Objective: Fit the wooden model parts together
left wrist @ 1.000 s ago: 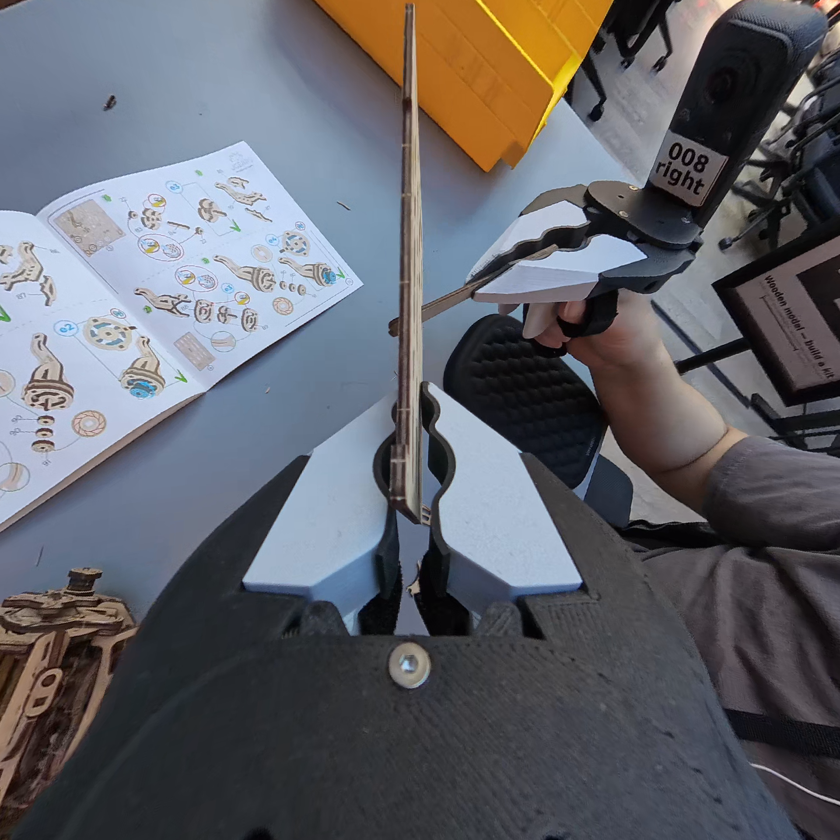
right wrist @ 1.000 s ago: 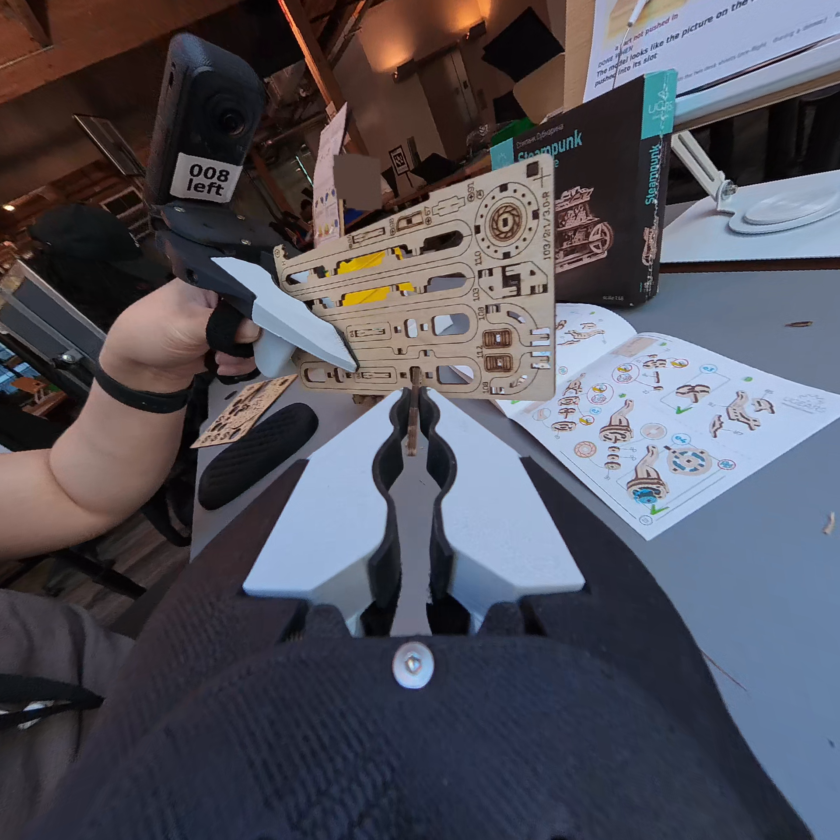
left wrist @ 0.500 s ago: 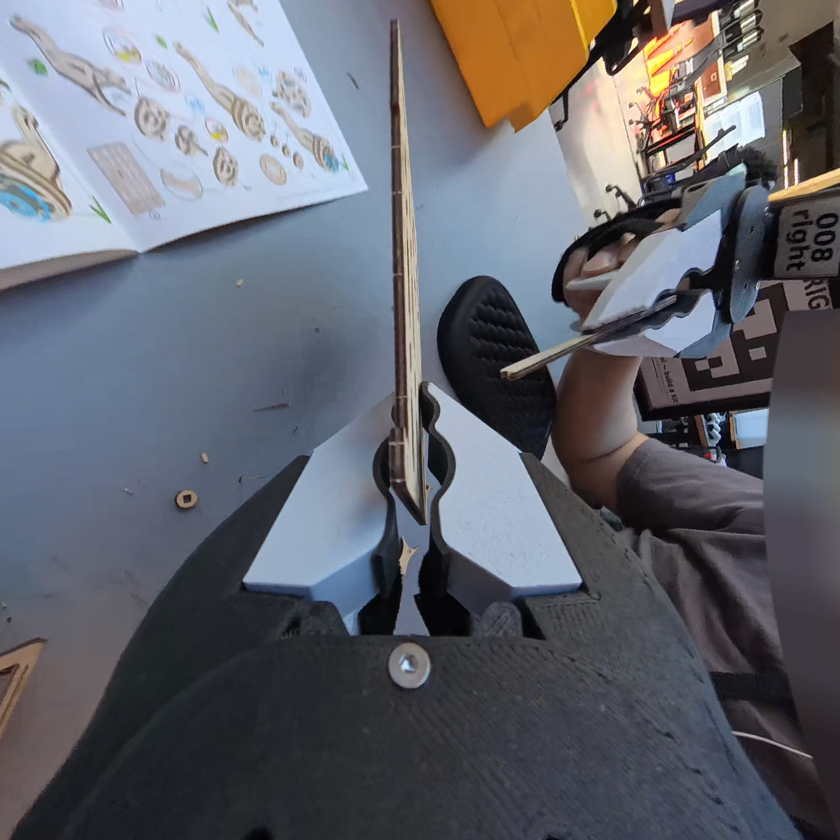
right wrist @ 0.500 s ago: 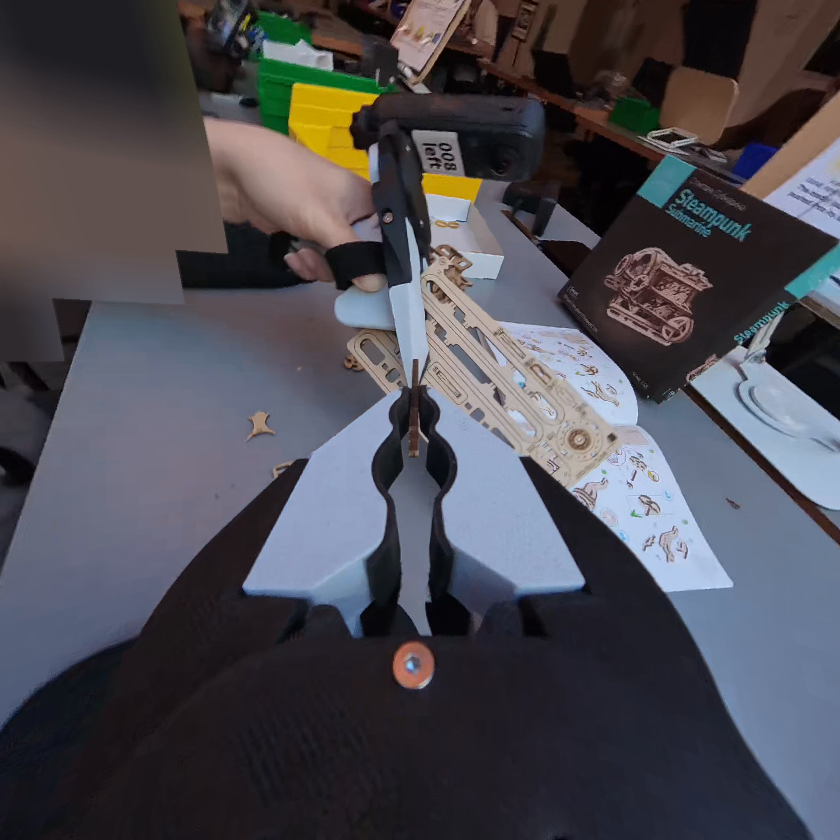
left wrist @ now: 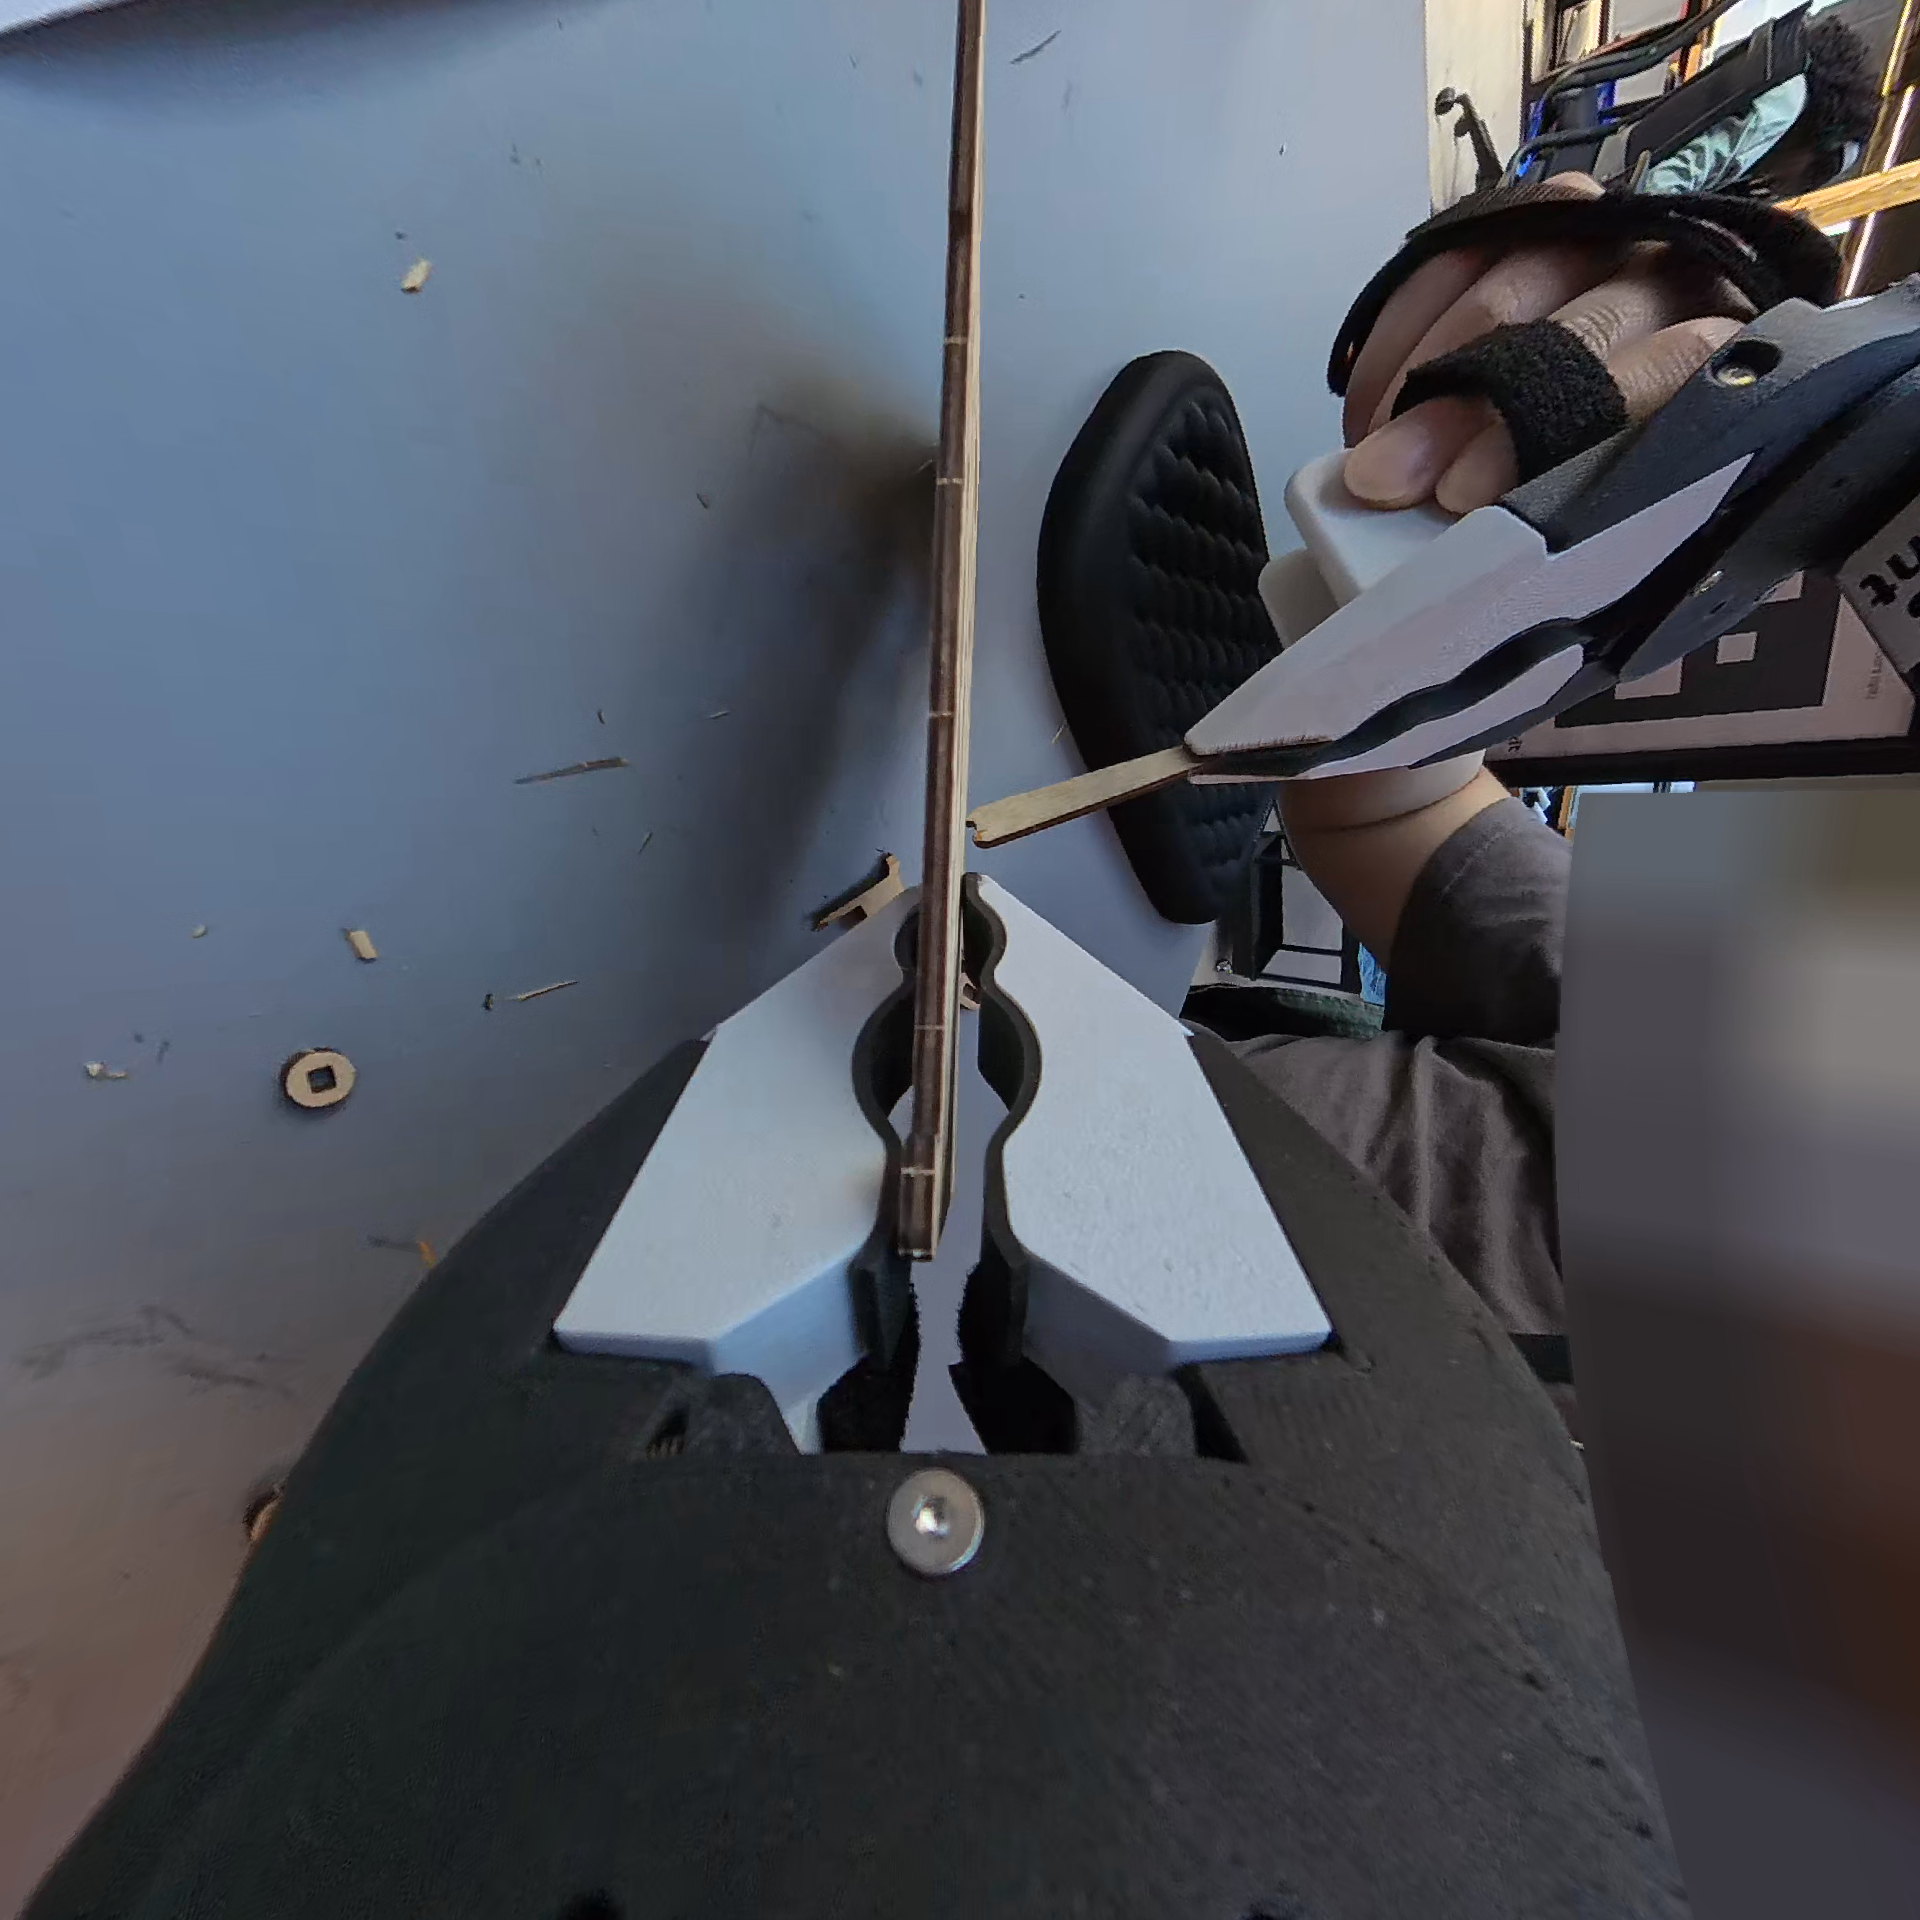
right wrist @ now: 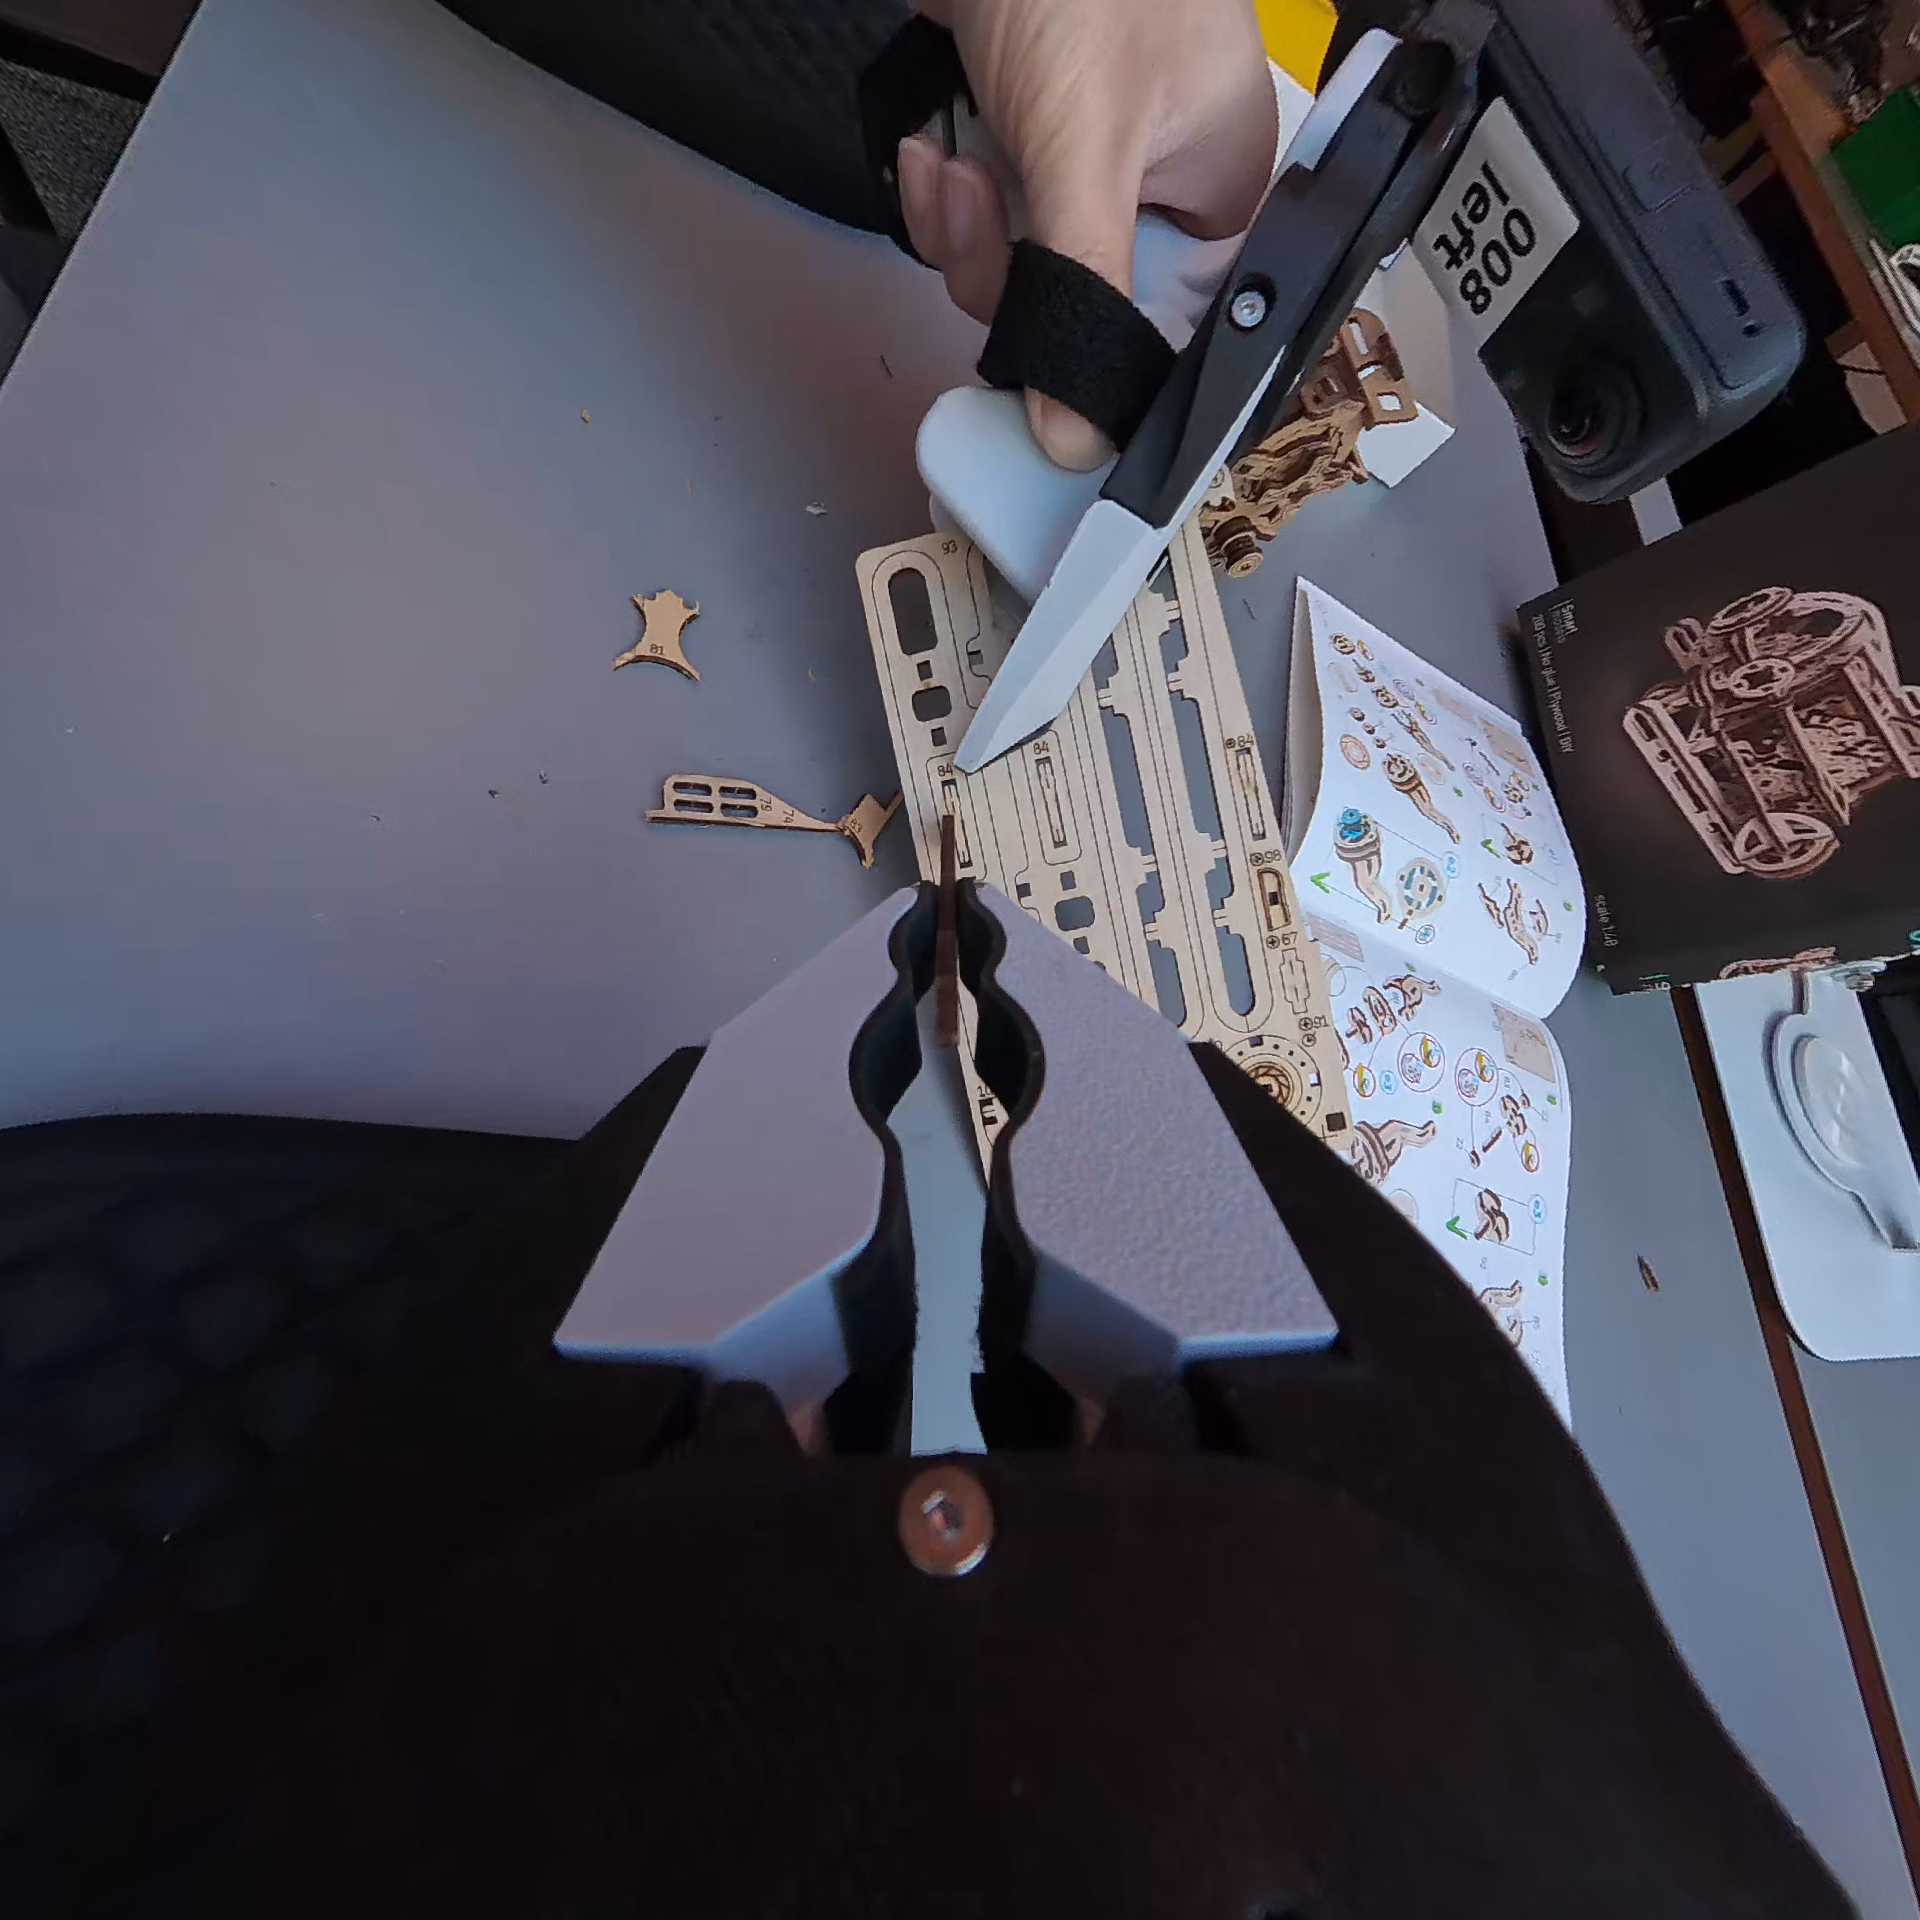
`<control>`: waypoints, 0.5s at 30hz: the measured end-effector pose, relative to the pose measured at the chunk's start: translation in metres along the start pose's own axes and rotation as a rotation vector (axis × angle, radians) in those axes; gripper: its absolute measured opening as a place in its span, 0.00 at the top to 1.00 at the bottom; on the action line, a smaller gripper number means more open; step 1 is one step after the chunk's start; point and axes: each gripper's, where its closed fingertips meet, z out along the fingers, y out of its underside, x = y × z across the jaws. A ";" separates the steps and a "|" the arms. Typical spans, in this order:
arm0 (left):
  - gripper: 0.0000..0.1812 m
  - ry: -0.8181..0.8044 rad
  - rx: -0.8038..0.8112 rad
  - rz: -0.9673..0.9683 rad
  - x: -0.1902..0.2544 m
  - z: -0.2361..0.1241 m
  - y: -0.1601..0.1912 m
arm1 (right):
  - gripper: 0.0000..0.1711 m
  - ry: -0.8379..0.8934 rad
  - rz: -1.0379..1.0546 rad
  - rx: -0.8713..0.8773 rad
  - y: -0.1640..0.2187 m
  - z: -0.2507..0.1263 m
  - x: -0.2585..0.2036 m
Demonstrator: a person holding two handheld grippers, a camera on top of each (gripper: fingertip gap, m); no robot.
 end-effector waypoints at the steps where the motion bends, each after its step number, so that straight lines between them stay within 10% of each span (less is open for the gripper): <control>1: 0.99 0.003 0.001 0.000 0.000 0.000 0.001 | 0.99 -0.001 -0.008 -0.003 0.000 0.001 -0.001; 15: 0.99 0.011 0.014 0.053 -0.003 0.004 0.003 | 0.99 0.008 -0.040 -0.017 0.000 0.004 -0.003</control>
